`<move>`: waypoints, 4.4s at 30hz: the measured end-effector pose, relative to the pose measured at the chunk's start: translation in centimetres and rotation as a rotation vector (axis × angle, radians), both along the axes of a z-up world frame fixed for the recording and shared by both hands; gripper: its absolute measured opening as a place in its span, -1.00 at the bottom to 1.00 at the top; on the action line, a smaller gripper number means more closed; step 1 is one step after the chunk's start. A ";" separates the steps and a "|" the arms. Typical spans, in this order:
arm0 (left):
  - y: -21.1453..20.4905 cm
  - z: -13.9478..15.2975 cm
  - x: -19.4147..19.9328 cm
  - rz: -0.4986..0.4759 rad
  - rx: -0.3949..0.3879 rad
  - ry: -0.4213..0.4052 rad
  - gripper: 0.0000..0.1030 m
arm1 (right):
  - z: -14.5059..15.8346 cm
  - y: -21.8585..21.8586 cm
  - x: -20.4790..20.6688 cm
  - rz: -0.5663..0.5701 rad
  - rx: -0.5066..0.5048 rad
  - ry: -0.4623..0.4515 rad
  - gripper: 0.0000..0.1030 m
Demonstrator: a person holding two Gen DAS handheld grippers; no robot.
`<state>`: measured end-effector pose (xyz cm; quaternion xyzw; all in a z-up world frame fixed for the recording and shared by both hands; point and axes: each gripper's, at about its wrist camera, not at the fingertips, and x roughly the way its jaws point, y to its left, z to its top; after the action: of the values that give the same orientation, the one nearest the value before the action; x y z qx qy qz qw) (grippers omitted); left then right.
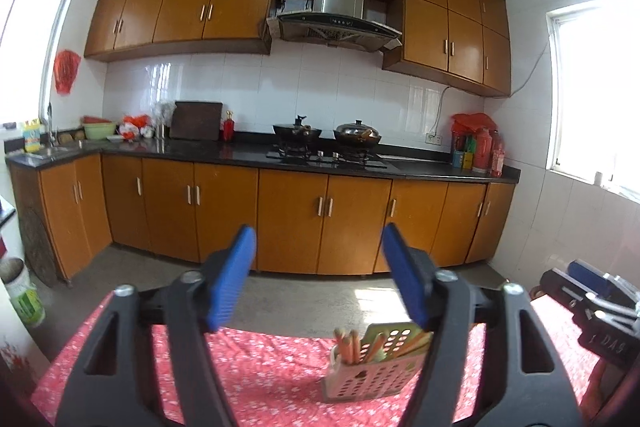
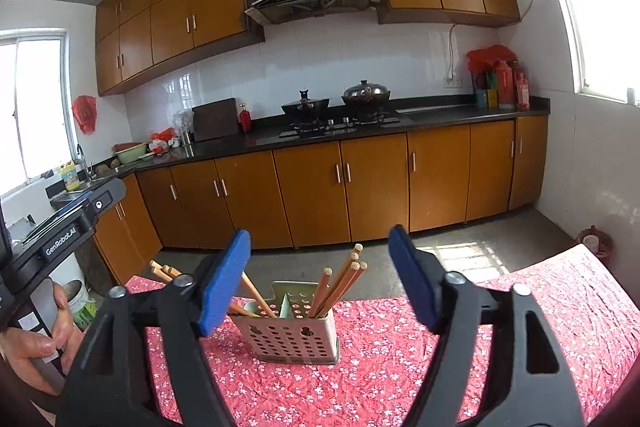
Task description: Organize utensils
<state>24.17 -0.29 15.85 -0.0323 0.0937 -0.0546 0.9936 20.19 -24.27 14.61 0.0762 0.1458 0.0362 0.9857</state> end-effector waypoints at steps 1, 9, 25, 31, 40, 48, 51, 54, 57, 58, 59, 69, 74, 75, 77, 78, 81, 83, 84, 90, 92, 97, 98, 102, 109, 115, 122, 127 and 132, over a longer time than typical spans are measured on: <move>0.2 -0.1 -1.4 0.007 0.018 -0.012 0.59 | 0.1 0.2 -1.1 -0.009 -0.008 -0.024 0.87; 0.8 -3.2 -11.0 0.079 0.143 -0.008 0.92 | -1.8 2.6 -7.6 -0.114 -0.088 -0.070 0.97; 2.8 -13.4 -20.1 0.136 0.123 0.064 0.92 | -11.0 6.2 -15.7 -0.114 -0.188 -0.027 0.97; 3.2 -15.4 -20.5 0.141 0.105 0.114 0.92 | -13.0 5.5 -17.0 -0.116 -0.162 0.006 0.97; 3.1 -17.3 -21.0 0.134 0.121 0.120 0.92 | -15.2 5.1 -18.0 -0.128 -0.152 0.029 0.97; 2.6 -17.8 -20.9 0.126 0.125 0.137 0.92 | -15.8 4.9 -18.1 -0.124 -0.151 0.052 0.97; 2.3 -17.8 -20.9 0.119 0.128 0.138 0.92 | -15.9 4.8 -18.0 -0.125 -0.148 0.057 0.97; 2.1 -17.9 -20.8 0.112 0.126 0.144 0.92 | -15.9 4.7 -18.0 -0.129 -0.146 0.060 0.97; 1.9 -18.0 -20.7 0.106 0.127 0.151 0.92 | -15.9 4.6 -17.9 -0.131 -0.143 0.063 0.97; 1.8 -18.1 -20.6 0.105 0.128 0.152 0.92 | -15.9 4.6 -18.0 -0.133 -0.142 0.064 0.97; 1.8 -18.1 -20.6 0.104 0.129 0.154 0.92 | -15.9 4.5 -17.9 -0.133 -0.142 0.065 0.97; 1.8 -18.2 -20.5 0.102 0.124 0.159 0.92 | -16.0 4.2 -17.8 -0.132 -0.139 0.073 0.97; 1.7 -18.3 -20.5 0.100 0.123 0.159 0.92 | -16.0 4.2 -17.7 -0.131 -0.139 0.073 0.97; 1.7 -18.3 -20.4 0.100 0.123 0.159 0.92 | -16.0 4.2 -17.7 -0.131 -0.139 0.074 0.97; 1.6 -18.3 -20.4 0.100 0.123 0.159 0.92 | -16.0 4.2 -17.7 -0.131 -0.138 0.075 0.97; 1.6 -18.3 -20.4 0.101 0.123 0.159 0.92 | -16.0 4.2 -17.7 -0.132 -0.138 0.075 0.97; 1.6 -18.3 -20.4 0.101 0.123 0.159 0.92 | -16.0 4.1 -17.7 -0.132 -0.137 0.075 0.97; 1.5 -18.3 -20.4 0.099 0.123 0.160 0.92 | -16.0 4.1 -17.7 -0.131 -0.137 0.075 0.97; 1.5 -18.3 -20.4 0.100 0.123 0.160 0.92 | -16.1 4.1 -17.7 -0.132 -0.136 0.076 0.97; 1.4 -18.4 -20.3 0.099 0.124 0.160 0.92 | -16.3 4.2 -17.7 -0.132 -0.134 0.078 0.97; 1.5 -18.4 -20.3 0.099 0.123 0.162 0.92 | -16.3 4.2 -17.7 -0.132 -0.134 0.079 0.97; 1.5 -18.4 -20.3 0.097 0.124 0.162 0.92 | -16.3 4.2 -17.7 -0.132 -0.133 0.079 0.97; 1.5 -18.4 -20.3 0.098 0.124 0.162 0.92 | -16.3 4.1 -17.7 -0.131 -0.133 0.079 0.97; 1.4 -18.4 -20.3 0.098 0.122 0.163 0.92 | -16.2 4.0 -17.7 -0.131 -0.133 0.079 0.97; 1.5 -18.4 -20.3 0.097 0.123 0.162 0.92 | -16.4 4.3 -17.7 -0.136 -0.130 0.081 0.97; 1.5 -18.5 -20.2 0.095 0.123 0.164 0.92 | -16.5 4.7 -17.6 -0.140 -0.128 0.084 0.97; 1.7 -19.0 -20.1 0.089 0.121 0.167 0.92 | -16.5 4.9 -17.6 -0.141 -0.126 0.086 0.97; 1.8 -19.2 -20.1 0.086 0.122 0.167 0.92 | -16.5 5.0 -17.6 -0.142 -0.125 0.087 0.97; 1.8 -19.2 -20.0 0.086 0.121 0.167 0.92 | -16.5 5.1 -17.6 -0.142 -0.125 0.088 0.97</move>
<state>4.12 1.51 -3.33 0.0192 0.1781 -0.0032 0.9838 2.63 -19.20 -1.92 0.0264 0.1851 -0.0465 0.9813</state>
